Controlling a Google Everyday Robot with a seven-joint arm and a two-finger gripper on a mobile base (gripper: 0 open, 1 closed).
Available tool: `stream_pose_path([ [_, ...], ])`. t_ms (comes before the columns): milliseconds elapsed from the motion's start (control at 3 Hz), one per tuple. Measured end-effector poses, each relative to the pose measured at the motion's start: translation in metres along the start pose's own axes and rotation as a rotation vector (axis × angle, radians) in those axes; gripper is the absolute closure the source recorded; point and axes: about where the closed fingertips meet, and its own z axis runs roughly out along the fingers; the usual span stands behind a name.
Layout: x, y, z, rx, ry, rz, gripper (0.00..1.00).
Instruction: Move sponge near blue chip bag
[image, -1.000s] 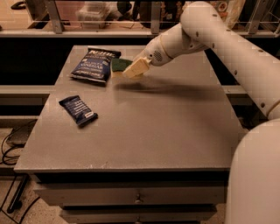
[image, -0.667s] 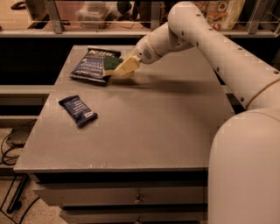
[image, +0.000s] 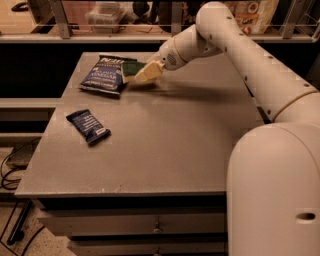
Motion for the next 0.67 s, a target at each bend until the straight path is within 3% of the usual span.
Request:
stream_pose_path([
  [667, -0.0023, -0.0003, 0.0015, -0.003, -0.003, -0.003, 0.00],
])
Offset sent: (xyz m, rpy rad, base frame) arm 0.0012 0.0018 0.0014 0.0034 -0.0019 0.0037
